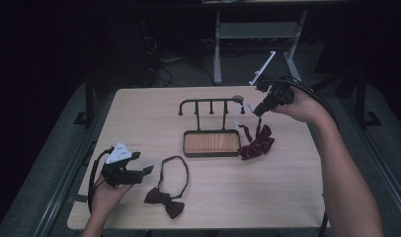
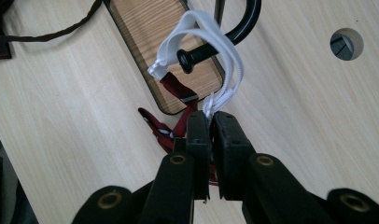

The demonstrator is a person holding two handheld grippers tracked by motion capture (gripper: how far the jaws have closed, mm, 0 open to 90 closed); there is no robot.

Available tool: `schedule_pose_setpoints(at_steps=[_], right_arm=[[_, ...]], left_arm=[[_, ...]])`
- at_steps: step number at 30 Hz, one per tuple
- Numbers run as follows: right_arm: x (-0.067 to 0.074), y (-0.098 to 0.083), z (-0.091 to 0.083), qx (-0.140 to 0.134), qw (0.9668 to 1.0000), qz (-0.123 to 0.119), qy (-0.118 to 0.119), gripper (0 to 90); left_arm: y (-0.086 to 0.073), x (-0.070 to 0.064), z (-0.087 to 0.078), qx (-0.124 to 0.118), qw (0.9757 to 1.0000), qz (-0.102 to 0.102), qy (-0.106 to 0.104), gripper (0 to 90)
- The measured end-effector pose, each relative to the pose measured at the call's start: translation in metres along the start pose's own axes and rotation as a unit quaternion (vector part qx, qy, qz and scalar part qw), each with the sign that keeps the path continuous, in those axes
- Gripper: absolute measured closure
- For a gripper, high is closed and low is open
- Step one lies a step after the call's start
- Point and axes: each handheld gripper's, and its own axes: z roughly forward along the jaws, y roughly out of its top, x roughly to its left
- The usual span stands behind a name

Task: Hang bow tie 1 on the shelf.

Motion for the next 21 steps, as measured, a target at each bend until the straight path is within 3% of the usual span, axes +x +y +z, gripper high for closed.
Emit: schedule_pose_setpoints(at_steps=[9,21], right_arm=[[0.000,-0.002,0.000,-0.001,1.0000,0.000,-0.001,81.8],[0.005,-0.011,0.003,-0.010,0.9998,-0.007,0.016,78.4]], left_arm=[[0.000,-0.001,0.000,-0.002,1.0000,-0.006,-0.001,27.2],[0.000,-0.001,0.000,-0.001,1.0000,-0.005,-0.001,27.2]])
